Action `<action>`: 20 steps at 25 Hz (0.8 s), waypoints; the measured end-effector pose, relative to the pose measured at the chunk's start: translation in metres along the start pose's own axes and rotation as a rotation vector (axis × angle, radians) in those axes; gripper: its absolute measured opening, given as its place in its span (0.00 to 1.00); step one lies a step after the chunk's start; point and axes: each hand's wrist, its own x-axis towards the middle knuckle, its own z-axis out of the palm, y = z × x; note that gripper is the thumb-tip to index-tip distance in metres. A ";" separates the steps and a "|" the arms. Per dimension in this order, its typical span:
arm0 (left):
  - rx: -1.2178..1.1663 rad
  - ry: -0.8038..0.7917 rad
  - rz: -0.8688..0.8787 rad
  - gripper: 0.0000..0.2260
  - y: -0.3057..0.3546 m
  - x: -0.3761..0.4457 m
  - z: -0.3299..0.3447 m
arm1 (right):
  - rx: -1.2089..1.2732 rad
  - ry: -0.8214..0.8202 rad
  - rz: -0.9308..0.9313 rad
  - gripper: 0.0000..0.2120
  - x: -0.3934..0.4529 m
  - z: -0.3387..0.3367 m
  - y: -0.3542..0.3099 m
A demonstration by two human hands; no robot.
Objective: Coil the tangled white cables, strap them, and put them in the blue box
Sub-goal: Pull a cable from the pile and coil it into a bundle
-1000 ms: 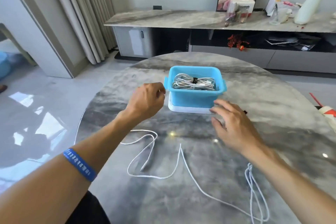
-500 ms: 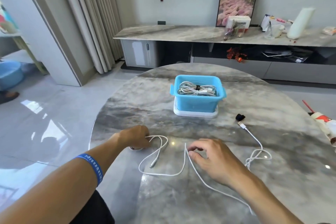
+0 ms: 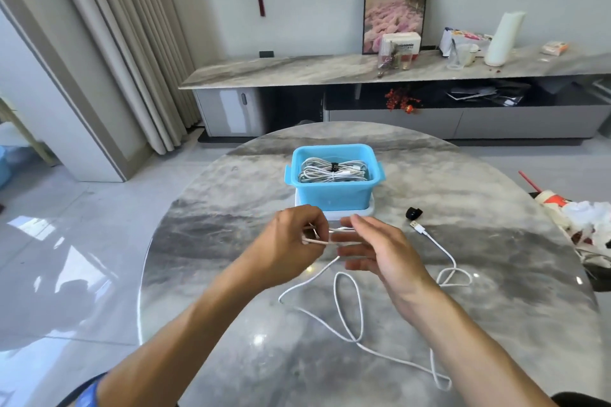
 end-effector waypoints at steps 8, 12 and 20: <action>0.067 0.189 0.123 0.14 0.019 0.004 0.015 | -0.991 0.230 -0.622 0.14 0.002 -0.042 -0.001; 0.067 0.135 0.146 0.23 0.014 0.011 0.035 | -0.970 0.345 -0.792 0.10 -0.004 -0.041 -0.011; -0.589 -0.009 -0.010 0.11 0.033 0.022 0.051 | 0.000 0.035 -0.312 0.08 -0.016 -0.039 -0.034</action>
